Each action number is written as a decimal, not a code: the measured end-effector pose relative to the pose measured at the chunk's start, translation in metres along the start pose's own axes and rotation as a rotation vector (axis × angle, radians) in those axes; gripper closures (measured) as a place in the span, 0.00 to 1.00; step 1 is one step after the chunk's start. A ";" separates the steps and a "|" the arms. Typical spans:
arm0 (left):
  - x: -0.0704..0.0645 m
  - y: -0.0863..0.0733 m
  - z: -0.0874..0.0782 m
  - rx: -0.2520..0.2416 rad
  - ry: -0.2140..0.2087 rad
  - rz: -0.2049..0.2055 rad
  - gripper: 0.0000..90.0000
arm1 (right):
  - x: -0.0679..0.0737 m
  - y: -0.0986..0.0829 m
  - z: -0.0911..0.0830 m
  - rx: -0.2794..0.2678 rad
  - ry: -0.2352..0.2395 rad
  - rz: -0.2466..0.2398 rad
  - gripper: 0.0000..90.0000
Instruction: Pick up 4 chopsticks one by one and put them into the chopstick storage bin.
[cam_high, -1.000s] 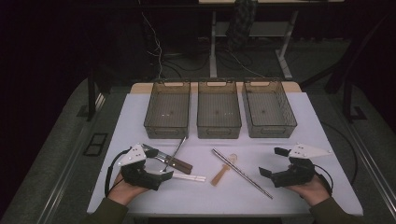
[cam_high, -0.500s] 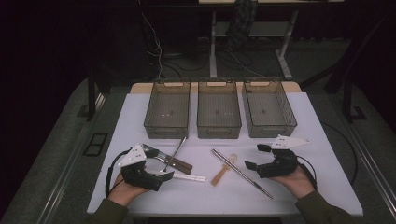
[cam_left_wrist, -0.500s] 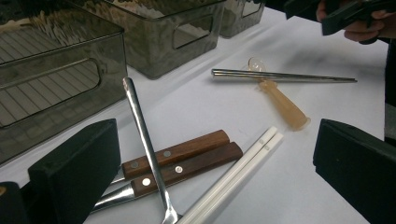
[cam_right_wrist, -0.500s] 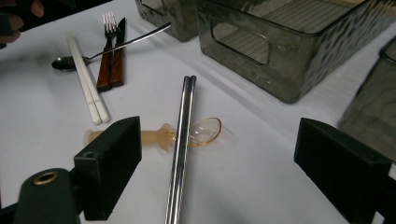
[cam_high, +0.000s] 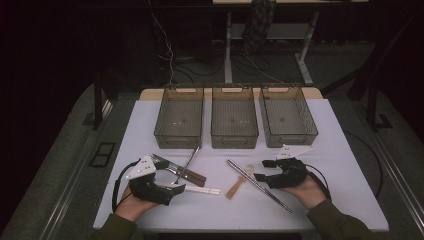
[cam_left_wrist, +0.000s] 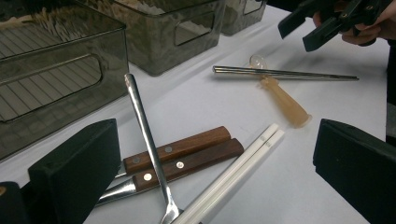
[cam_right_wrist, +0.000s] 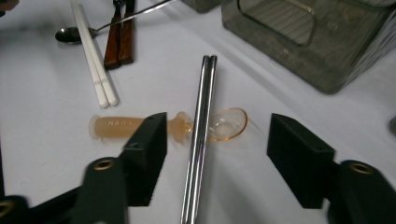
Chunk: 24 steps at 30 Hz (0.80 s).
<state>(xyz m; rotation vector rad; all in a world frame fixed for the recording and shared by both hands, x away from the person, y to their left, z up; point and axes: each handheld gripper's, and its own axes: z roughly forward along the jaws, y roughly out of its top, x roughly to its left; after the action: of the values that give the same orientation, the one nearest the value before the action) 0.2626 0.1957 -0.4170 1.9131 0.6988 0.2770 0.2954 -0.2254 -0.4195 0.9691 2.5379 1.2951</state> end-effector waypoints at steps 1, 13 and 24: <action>0.000 0.000 0.000 0.000 0.000 0.000 0.00 | 0.000 0.000 0.000 0.009 0.008 0.000 0.50; -0.001 -0.001 0.002 0.012 -0.003 0.011 0.00 | 0.007 -0.006 0.009 0.136 0.020 -0.019 0.74; 0.000 -0.001 0.001 0.011 -0.002 0.012 0.00 | 0.008 -0.011 0.009 0.184 0.019 -0.018 0.86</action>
<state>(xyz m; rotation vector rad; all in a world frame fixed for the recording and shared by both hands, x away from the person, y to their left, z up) 0.2626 0.1949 -0.4183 1.9285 0.6891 0.2794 0.2871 -0.2196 -0.4324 0.9683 2.7124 1.0856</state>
